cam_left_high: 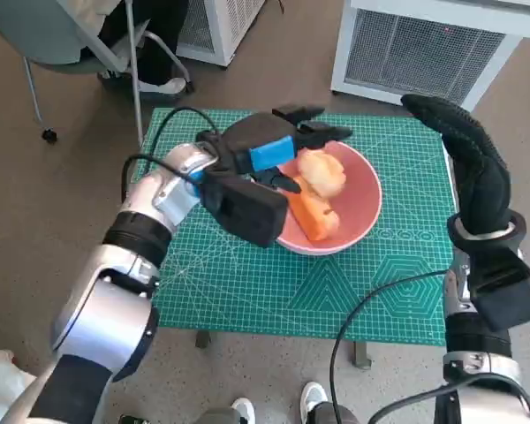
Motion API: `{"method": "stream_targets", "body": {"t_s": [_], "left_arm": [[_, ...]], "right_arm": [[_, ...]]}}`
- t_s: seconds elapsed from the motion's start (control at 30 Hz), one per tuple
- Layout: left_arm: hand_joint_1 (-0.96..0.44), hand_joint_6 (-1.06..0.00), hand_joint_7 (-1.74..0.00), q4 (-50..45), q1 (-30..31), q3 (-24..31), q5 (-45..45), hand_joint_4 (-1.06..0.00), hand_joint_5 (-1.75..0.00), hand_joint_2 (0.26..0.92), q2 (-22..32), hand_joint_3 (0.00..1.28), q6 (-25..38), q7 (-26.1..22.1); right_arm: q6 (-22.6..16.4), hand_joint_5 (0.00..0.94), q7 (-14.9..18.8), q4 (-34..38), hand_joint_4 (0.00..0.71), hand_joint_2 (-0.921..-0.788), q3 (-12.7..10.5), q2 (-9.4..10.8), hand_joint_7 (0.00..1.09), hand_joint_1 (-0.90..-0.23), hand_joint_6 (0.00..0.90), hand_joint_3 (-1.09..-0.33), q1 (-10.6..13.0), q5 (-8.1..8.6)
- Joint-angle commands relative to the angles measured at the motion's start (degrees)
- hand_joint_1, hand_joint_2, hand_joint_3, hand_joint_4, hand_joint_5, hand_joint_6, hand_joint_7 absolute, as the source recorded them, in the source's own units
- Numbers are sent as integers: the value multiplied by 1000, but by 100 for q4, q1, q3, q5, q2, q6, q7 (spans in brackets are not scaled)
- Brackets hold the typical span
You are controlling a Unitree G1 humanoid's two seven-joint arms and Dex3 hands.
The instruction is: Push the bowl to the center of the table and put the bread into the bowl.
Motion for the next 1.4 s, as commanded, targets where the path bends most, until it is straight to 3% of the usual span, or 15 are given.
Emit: {"method": "stream_targets", "body": {"t_s": [0.03,0.17,0.4,0.53,0.57,0.77,0.9,1.1,1.4], "left_arm": [[-377,-279,-67,-14,170,388,-376,-112,-21,915,153,4,-381,289],[-384,-315,-72,-21,310,747,-743,-160,-31,920,170,45,-580,344],[-385,-381,-71,-197,665,1633,-1861,-286,-37,921,11,150,-908,2],[-383,-399,-69,-341,884,2031,-2445,-320,-34,921,-113,196,-919,-263],[-390,-373,-54,-404,958,2132,-2600,-298,-24,921,-151,271,-930,-341],[-422,-395,-55,-964,1395,2618,-3591,-335,-25,921,-427,301,-807,-1021],[-397,-395,-55,-1336,1647,2767,-3986,-339,-22,921,-539,324,-757,-1349],[-399,-391,-56,-1742,1981,2839,-4250,-336,-14,921,-655,352,-728,-1681],[-445,-373,-52,-2232,2373,2740,-4100,-324,-6,921,-721,353,-726,-1783]], "right_arm": [[121,5,-53,25,243,-921,4,-38,4,-752,287,-795,99,-75],[176,5,-62,-6,245,-921,-6,-35,4,-751,288,-795,85,-39],[347,1,-166,-95,236,-921,-20,-2,5,-743,290,-792,25,-51],[427,1,-268,-161,235,-921,-13,20,6,-735,291,-791,7,-105],[446,0,-305,-184,232,-921,-8,28,5,-726,289,-794,2,-128],[553,4,-516,-256,238,-921,23,85,7,-707,295,-792,-79,-254],[644,5,-572,-284,240,-921,33,132,9,-703,298,-790,-143,-251],[748,5,-516,-283,242,-921,54,252,11,-699,303,-785,-249,-112],[832,3,-272,-257,244,-921,78,407,14,-703,313,-761,-341,158]]}}
